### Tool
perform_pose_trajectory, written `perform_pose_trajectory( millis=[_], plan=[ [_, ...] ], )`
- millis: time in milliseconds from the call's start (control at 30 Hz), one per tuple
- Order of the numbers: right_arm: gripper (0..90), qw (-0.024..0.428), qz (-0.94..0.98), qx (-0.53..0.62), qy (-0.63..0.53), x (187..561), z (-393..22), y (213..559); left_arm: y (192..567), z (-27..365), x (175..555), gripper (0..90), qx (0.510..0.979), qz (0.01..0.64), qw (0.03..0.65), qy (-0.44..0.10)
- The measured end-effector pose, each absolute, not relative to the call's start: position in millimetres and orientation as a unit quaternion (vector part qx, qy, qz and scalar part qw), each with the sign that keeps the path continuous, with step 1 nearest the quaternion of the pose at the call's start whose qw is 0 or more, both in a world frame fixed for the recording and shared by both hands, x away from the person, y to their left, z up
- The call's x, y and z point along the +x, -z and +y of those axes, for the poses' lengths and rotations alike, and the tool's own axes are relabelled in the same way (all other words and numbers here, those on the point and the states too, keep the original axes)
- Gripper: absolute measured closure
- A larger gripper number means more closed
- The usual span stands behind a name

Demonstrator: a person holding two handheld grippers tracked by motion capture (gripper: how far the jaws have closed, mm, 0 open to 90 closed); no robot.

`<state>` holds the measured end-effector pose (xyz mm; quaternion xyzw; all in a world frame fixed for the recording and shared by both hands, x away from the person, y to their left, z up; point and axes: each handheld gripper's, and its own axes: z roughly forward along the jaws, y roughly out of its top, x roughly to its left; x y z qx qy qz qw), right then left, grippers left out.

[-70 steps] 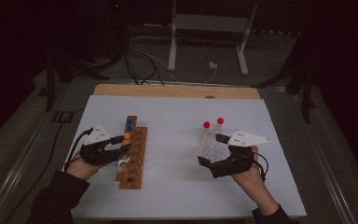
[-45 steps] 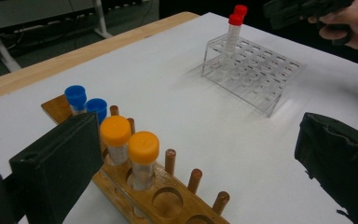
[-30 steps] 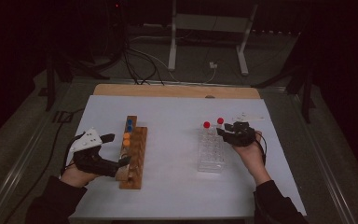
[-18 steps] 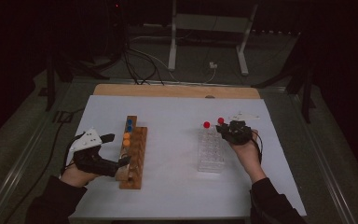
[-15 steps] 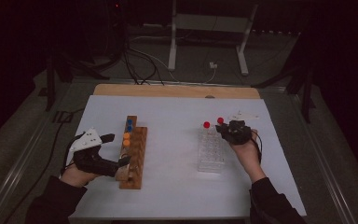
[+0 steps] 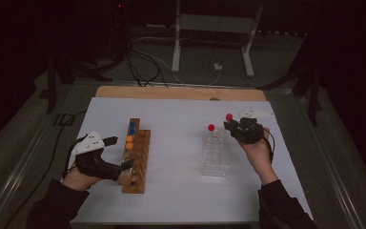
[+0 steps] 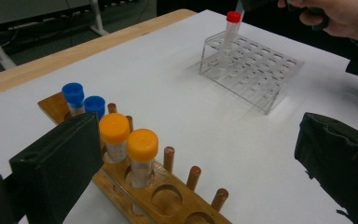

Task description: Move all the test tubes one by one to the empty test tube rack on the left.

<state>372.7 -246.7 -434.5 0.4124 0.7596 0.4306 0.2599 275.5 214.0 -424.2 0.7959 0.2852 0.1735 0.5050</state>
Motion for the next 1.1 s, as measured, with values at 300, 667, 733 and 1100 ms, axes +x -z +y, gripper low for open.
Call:
perform_pose_trajectory(
  millis=[300, 667, 733, 1100],
  plan=[
    [75.1, 0.267, 0.76, 0.394, -0.442, 354, -244, 406, 420, 210, 275, 1.6, 0.797, 0.278, 0.509, -0.167],
    [75.1, 0.231, 0.784, 0.344, -0.463, 328, -217, 399, 411, 201, 274, 1.6, 0.799, 0.265, 0.515, -0.158],
    [75.2, 0.224, 0.788, 0.335, -0.465, 323, -210, 400, 410, 199, 274, 1.6, 0.8, 0.264, 0.516, -0.157],
    [75.2, 0.199, 0.814, 0.285, -0.465, 302, -174, 408, 407, 173, 274, 1.6, 0.816, 0.238, 0.507, -0.144]
  ],
)
